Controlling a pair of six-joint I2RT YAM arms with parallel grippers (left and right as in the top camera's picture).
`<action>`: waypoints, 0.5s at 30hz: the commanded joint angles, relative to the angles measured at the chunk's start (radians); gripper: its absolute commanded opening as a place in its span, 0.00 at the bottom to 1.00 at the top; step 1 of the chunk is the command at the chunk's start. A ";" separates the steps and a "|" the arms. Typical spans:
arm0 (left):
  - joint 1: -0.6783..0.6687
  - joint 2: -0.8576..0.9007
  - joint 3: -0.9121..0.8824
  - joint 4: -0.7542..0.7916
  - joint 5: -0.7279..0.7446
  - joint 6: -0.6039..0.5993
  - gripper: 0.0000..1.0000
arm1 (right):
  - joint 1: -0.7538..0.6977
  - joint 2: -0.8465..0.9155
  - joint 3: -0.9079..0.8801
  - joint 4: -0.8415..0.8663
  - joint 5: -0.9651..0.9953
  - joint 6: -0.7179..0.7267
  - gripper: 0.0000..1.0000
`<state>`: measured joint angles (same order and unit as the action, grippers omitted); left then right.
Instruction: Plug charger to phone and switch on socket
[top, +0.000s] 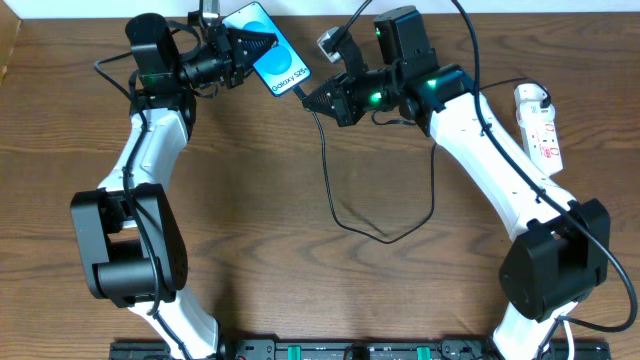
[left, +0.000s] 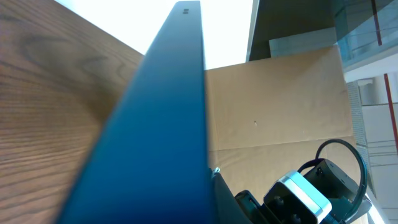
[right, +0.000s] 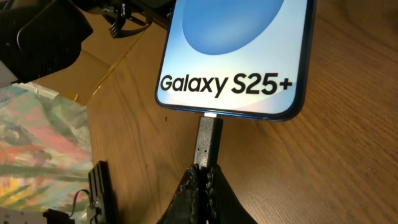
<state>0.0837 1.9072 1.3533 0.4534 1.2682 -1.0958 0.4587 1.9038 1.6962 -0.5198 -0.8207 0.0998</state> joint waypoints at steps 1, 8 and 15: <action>-0.069 -0.016 -0.013 -0.007 0.153 0.037 0.08 | 0.014 -0.028 0.037 0.067 -0.001 -0.003 0.01; -0.068 -0.016 -0.013 -0.007 0.153 0.037 0.07 | 0.012 -0.028 0.037 0.018 -0.001 -0.003 0.14; -0.068 -0.016 -0.013 -0.007 0.153 0.053 0.07 | -0.016 -0.028 0.037 -0.040 -0.001 -0.003 0.36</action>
<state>0.0330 1.9076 1.3468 0.4454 1.3125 -1.0718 0.4587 1.8965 1.7027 -0.5705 -0.8375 0.1047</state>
